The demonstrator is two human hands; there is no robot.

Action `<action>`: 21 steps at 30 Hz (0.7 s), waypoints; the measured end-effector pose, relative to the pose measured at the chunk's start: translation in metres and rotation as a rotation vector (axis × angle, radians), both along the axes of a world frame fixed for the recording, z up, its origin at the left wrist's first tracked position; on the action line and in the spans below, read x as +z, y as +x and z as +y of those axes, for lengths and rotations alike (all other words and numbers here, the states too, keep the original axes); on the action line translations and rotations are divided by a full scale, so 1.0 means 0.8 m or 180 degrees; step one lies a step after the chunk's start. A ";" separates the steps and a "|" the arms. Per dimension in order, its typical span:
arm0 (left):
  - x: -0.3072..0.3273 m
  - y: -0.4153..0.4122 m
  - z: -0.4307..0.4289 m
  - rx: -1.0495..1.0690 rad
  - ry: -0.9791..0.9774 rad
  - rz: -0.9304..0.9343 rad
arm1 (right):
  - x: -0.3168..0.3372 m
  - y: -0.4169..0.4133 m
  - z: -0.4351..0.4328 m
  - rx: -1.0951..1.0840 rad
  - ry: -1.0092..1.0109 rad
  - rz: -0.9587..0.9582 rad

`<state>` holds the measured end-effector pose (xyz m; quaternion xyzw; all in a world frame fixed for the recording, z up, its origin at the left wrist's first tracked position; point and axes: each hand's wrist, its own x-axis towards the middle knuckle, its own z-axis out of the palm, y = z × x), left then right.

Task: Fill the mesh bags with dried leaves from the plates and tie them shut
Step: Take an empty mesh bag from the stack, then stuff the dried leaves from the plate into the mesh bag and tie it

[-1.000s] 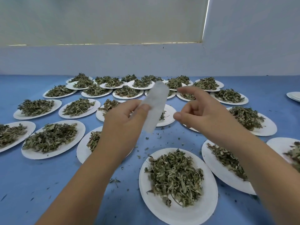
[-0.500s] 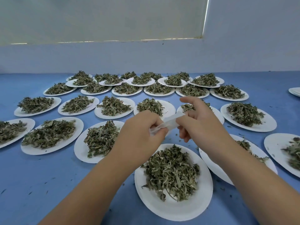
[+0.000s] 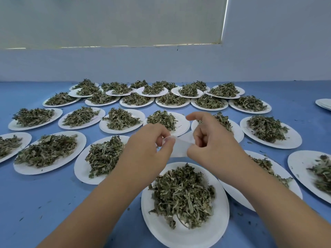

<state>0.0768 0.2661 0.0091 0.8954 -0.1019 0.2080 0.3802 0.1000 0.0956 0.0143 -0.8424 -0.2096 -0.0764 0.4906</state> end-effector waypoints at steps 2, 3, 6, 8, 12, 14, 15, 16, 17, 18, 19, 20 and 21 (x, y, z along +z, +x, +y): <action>0.001 -0.002 0.000 -0.0095 0.0415 -0.0113 | 0.001 0.000 -0.002 -0.0002 -0.0014 0.0031; 0.003 -0.003 0.002 -0.0151 0.0479 -0.0095 | 0.003 0.001 -0.003 -0.0020 -0.0031 0.0069; 0.006 -0.001 0.012 -0.0139 0.0501 -0.0068 | 0.006 -0.001 -0.006 -0.0020 -0.0111 0.0199; 0.005 0.000 0.014 -0.0014 0.0389 -0.0082 | 0.005 -0.003 -0.004 0.0050 -0.0252 0.0237; 0.006 -0.003 0.010 -0.0127 -0.0300 -0.0066 | 0.005 -0.003 -0.004 0.0162 -0.0420 0.0365; 0.010 -0.006 0.007 -0.0286 -0.0616 -0.0030 | 0.007 -0.003 -0.005 0.0165 -0.0499 0.0457; 0.011 -0.006 0.007 -0.0327 -0.0738 -0.0009 | 0.008 -0.003 -0.006 0.0166 -0.0528 0.0503; 0.011 -0.006 0.007 -0.0334 -0.0824 0.0010 | 0.010 -0.003 -0.009 0.0169 -0.0540 0.0543; 0.010 -0.005 0.007 -0.0315 -0.0855 0.0010 | 0.012 -0.002 -0.013 0.0169 -0.0566 0.0570; 0.008 -0.004 0.008 -0.0275 -0.0816 -0.0024 | 0.015 -0.001 -0.019 0.0166 -0.0640 0.0583; 0.007 -0.003 0.008 -0.0224 -0.0716 -0.0083 | 0.018 0.000 -0.026 0.0170 -0.0767 0.0589; 0.006 -0.003 0.009 -0.0170 -0.0582 -0.0150 | 0.021 0.000 -0.034 0.0198 -0.0941 0.0591; 0.006 -0.002 0.009 -0.0124 -0.0447 -0.0213 | 0.023 0.000 -0.040 0.0255 -0.1145 0.0592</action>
